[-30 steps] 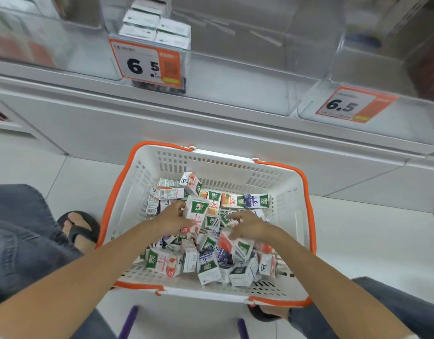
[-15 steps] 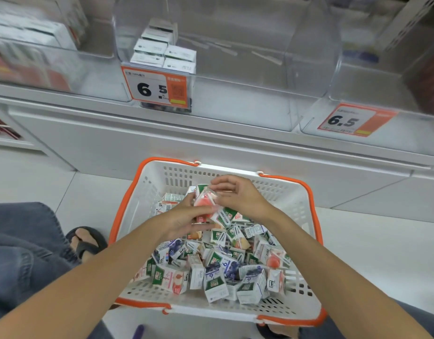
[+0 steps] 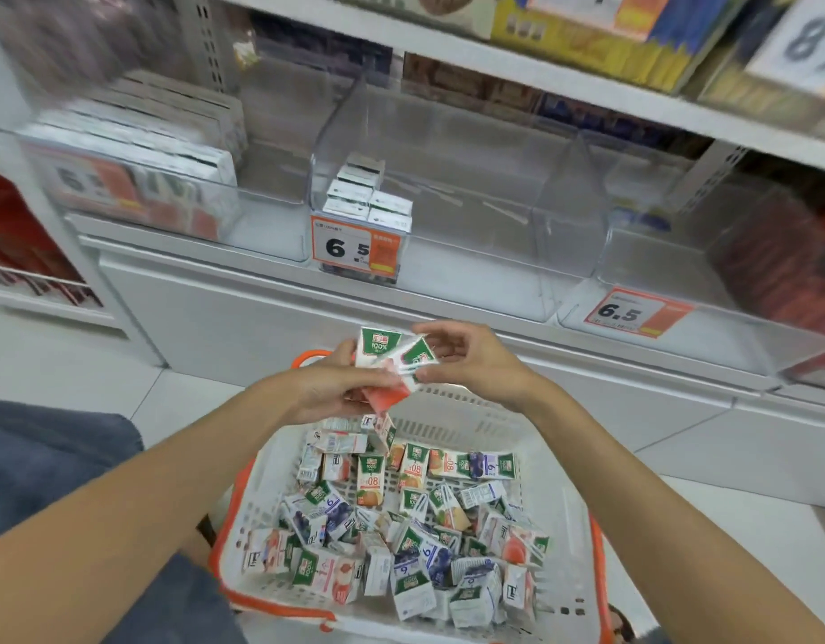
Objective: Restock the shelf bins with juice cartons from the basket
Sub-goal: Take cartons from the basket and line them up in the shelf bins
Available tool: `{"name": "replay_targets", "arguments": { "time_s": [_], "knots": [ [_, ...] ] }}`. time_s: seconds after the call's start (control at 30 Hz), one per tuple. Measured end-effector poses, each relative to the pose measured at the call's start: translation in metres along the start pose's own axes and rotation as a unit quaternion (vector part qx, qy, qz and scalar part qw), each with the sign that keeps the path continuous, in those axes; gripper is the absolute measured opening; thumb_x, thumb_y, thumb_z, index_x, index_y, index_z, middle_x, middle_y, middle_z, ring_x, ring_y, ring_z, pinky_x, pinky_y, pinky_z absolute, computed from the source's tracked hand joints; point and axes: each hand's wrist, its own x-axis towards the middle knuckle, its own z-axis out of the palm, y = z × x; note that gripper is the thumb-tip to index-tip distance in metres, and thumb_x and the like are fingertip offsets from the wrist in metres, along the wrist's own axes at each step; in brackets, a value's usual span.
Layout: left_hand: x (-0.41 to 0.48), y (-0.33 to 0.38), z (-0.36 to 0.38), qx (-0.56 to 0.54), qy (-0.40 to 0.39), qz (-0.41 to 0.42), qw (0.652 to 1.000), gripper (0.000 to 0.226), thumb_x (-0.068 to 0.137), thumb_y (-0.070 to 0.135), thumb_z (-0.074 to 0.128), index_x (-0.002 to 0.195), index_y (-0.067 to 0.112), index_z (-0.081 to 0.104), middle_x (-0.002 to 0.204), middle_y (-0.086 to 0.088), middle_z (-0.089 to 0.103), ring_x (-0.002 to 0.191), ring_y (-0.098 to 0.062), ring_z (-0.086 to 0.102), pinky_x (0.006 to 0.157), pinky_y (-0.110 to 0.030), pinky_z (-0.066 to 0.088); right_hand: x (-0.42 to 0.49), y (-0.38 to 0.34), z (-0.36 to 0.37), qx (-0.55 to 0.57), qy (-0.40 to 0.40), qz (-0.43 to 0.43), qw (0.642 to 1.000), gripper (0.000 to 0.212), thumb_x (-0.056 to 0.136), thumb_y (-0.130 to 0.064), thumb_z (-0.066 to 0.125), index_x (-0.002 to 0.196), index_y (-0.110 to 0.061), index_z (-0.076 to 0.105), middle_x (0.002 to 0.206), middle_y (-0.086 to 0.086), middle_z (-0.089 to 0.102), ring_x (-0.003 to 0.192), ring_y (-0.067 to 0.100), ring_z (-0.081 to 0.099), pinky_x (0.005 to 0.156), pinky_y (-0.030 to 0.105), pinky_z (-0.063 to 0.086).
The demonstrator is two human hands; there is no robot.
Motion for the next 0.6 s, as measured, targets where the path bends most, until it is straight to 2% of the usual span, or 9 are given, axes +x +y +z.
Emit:
{"name": "replay_targets", "arguments": {
  "time_s": [0.07, 0.13, 0.23, 0.3, 0.37, 0.4, 0.5, 0.57, 0.6],
  "knots": [
    [-0.015, 0.015, -0.003, 0.051, -0.014, -0.001, 0.999, 0.078, 0.065, 0.015, 0.084, 0.128, 0.024, 0.040, 0.121, -0.010, 0.062, 0.100, -0.025, 0.069, 0.086, -0.040, 0.057, 0.010, -0.032, 0.011, -0.076, 0.011, -0.053, 0.996, 0.061, 0.072, -0.001, 0.081, 0.128, -0.013, 0.059, 0.103, -0.005, 0.060, 0.089, 0.003, 0.057, 0.085, 0.018, 0.048],
    [-0.030, 0.030, -0.008, 0.055, -0.023, 0.012, 0.998, 0.063, 0.074, 0.011, 0.080, 0.124, 0.025, 0.044, 0.114, -0.007, 0.066, 0.100, -0.024, 0.069, 0.087, -0.040, 0.057, 0.022, -0.061, 0.022, -0.138, 0.022, -0.095, 0.986, 0.059, 0.076, -0.005, 0.080, 0.130, -0.014, 0.058, 0.121, -0.003, 0.052, 0.105, 0.008, 0.054, 0.092, 0.021, 0.046],
    [-0.053, 0.055, -0.019, 0.068, 0.019, 0.071, 0.995, 0.055, 0.081, 0.009, 0.075, 0.128, 0.021, 0.047, 0.097, -0.001, 0.068, 0.084, -0.013, 0.069, 0.083, -0.036, 0.059, 0.036, -0.099, 0.035, -0.131, -0.034, -0.084, 0.987, 0.061, 0.084, -0.009, 0.073, 0.140, -0.015, 0.048, 0.141, 0.001, 0.048, 0.122, 0.012, 0.052, 0.102, 0.026, 0.044],
    [-0.068, 0.075, -0.030, 0.089, 0.075, 0.118, 0.986, 0.063, 0.080, 0.007, 0.076, 0.133, 0.018, 0.042, 0.104, -0.005, 0.067, 0.082, -0.010, 0.068, 0.077, -0.032, 0.060, 0.045, -0.122, 0.045, -0.070, -0.091, -0.062, 0.991, 0.062, 0.086, -0.007, 0.071, 0.141, -0.012, 0.044, 0.131, 0.004, 0.060, 0.112, 0.012, 0.059, 0.100, 0.028, 0.048],
    [-0.083, 0.095, -0.045, 0.139, 0.117, 0.160, 0.970, 0.072, 0.076, 0.010, 0.080, 0.134, 0.018, 0.039, 0.109, -0.005, 0.065, 0.082, -0.009, 0.069, 0.071, -0.028, 0.059, 0.057, -0.147, 0.054, -0.040, -0.093, -0.064, 0.993, 0.062, 0.082, -0.004, 0.074, 0.138, -0.006, 0.047, 0.115, 0.005, 0.068, 0.097, 0.010, 0.064, 0.093, 0.026, 0.052],
    [-0.090, 0.105, -0.055, 0.168, 0.134, 0.176, 0.961, 0.078, 0.072, 0.015, 0.084, 0.135, 0.019, 0.037, 0.110, -0.002, 0.064, 0.085, -0.009, 0.069, 0.073, -0.029, 0.059, 0.064, -0.159, 0.058, -0.047, -0.082, -0.072, 0.993, 0.062, 0.079, -0.006, 0.077, 0.135, -0.005, 0.050, 0.110, 0.004, 0.070, 0.092, 0.009, 0.065, 0.090, 0.025, 0.052],
    [-0.110, 0.136, -0.089, 0.277, 0.189, 0.213, 0.918, 0.109, 0.050, 0.047, 0.089, 0.141, 0.028, 0.032, 0.125, 0.001, 0.061, 0.109, -0.015, 0.063, 0.098, -0.039, 0.050, 0.087, -0.191, 0.071, -0.099, -0.030, -0.120, 0.987, 0.053, 0.073, -0.017, 0.085, 0.120, -0.013, 0.062, 0.098, 0.000, 0.073, 0.083, 0.007, 0.064, 0.074, 0.024, 0.049],
    [-0.113, 0.152, -0.113, 0.350, 0.229, 0.250, 0.873, 0.119, 0.043, 0.059, 0.086, 0.144, 0.033, 0.029, 0.138, 0.001, 0.052, 0.122, -0.018, 0.054, 0.106, -0.044, 0.043, 0.108, -0.204, 0.079, -0.113, 0.031, -0.162, 0.980, 0.046, 0.071, -0.019, 0.085, 0.112, -0.021, 0.064, 0.096, -0.007, 0.071, 0.084, 0.006, 0.064, 0.077, 0.024, 0.050],
    [-0.112, 0.158, -0.126, 0.388, 0.257, 0.268, 0.844, 0.120, 0.044, 0.062, 0.085, 0.146, 0.033, 0.029, 0.143, 0.001, 0.046, 0.127, -0.019, 0.048, 0.108, -0.045, 0.040, 0.120, -0.208, 0.083, -0.131, 0.070, -0.175, 0.973, 0.054, 0.071, -0.021, 0.085, 0.119, -0.020, 0.060, 0.102, -0.005, 0.066, 0.089, 0.007, 0.063, 0.082, 0.023, 0.050]
  ]
}}
